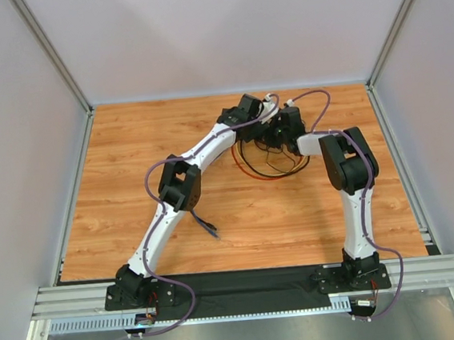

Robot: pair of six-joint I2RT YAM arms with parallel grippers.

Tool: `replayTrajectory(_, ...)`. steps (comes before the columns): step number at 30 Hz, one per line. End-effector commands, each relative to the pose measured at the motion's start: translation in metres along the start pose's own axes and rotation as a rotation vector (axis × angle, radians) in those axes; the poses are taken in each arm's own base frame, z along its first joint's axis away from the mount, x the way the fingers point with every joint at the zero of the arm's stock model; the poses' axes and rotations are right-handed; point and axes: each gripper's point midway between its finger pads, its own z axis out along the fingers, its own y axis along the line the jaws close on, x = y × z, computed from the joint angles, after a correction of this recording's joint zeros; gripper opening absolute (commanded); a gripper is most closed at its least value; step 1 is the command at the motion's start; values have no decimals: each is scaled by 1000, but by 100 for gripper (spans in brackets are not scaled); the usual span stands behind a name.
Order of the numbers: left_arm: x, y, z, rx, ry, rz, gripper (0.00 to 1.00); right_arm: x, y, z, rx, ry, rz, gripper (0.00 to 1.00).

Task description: Pull the plug from the switch port

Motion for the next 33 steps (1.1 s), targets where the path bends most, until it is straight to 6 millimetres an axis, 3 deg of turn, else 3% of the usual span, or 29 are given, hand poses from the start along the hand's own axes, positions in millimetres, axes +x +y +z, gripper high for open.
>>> replayTrajectory(1, -26, -22, 2, 20, -70, 47, 73, 60, -3, -13, 43, 121, 11, 0)
replayTrajectory(7, -28, -37, -4, 81, -96, 60, 69, 54, 1, -2, -16, 124, -21, 0)
replayTrajectory(8, -38, -31, -14, 76, -124, 51, 69, 48, -1, -3, -18, 124, -13, 0)
replayTrajectory(9, -31, -35, -11, 80, -122, 40, 69, 45, -1, -4, -27, 127, -13, 0)
replayTrajectory(13, -40, -28, -26, 74, -155, -9, 68, 35, -6, -12, -12, 137, -58, 4)
replayTrajectory(17, -42, -20, -37, 39, -161, -44, 67, 27, 1, -19, -43, 143, -124, 40)
replayTrajectory(18, -42, -18, -39, 32, -167, -54, 67, 25, 2, -21, -47, 136, -126, 42)
replayTrajectory(25, -57, 19, -80, -42, -273, -193, 68, 7, 5, -30, -57, 91, -130, 42)
replayTrajectory(33, -35, 51, -89, -117, -241, -353, 66, -8, 5, -38, -49, 67, -154, 43)
